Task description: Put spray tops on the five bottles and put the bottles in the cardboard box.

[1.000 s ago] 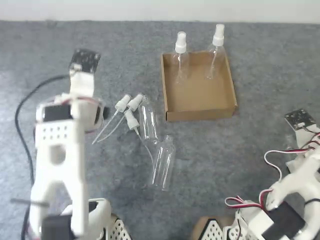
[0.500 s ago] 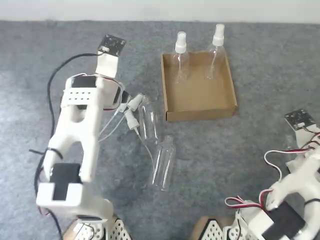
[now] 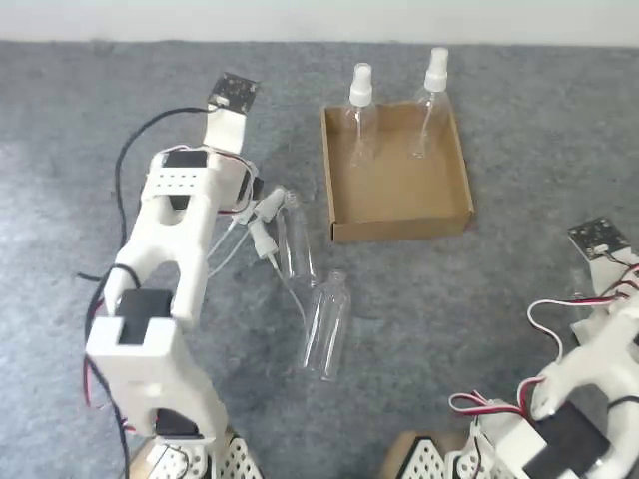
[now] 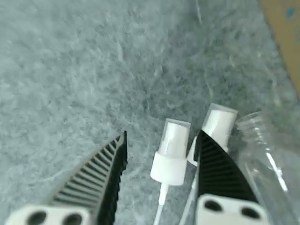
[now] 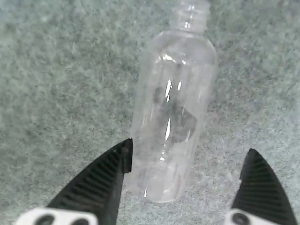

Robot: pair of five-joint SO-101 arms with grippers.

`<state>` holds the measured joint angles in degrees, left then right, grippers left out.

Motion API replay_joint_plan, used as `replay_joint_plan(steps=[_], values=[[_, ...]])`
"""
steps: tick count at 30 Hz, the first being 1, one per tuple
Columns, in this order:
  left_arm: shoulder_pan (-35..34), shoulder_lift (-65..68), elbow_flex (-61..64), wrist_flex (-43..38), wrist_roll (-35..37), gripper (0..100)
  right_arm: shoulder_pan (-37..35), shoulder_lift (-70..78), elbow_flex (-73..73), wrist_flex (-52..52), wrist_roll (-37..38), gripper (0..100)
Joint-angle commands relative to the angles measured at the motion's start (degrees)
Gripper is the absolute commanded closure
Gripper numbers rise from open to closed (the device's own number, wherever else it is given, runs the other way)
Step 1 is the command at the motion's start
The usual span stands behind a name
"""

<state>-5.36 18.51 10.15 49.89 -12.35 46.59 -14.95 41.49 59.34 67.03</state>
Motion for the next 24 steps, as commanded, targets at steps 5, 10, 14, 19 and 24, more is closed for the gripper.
replay_joint_plan(steps=[5, 10, 14, 19, 24], values=[[0.4, 5.7, -4.7, -0.7, 0.5, 79, 1.0, -2.8, -0.2, -0.2, 0.5, 67.8], [-0.4, 5.9, -4.8, 0.8, 0.6, 86, 1.0, -2.3, -0.2, -0.2, 0.5, 67.9], [-0.4, 5.5, -5.0, 5.2, 0.4, 98, 1.0, -2.2, -0.1, -0.2, 0.5, 67.9], [-1.7, 5.5, -10.1, 15.5, 1.7, 99, 1.0, -2.2, -0.1, -0.2, 0.5, 67.7], [-2.9, 1.5, -15.0, 27.6, 5.5, 99, 1.0, -2.2, 0.0, -0.2, 0.5, 67.7]])
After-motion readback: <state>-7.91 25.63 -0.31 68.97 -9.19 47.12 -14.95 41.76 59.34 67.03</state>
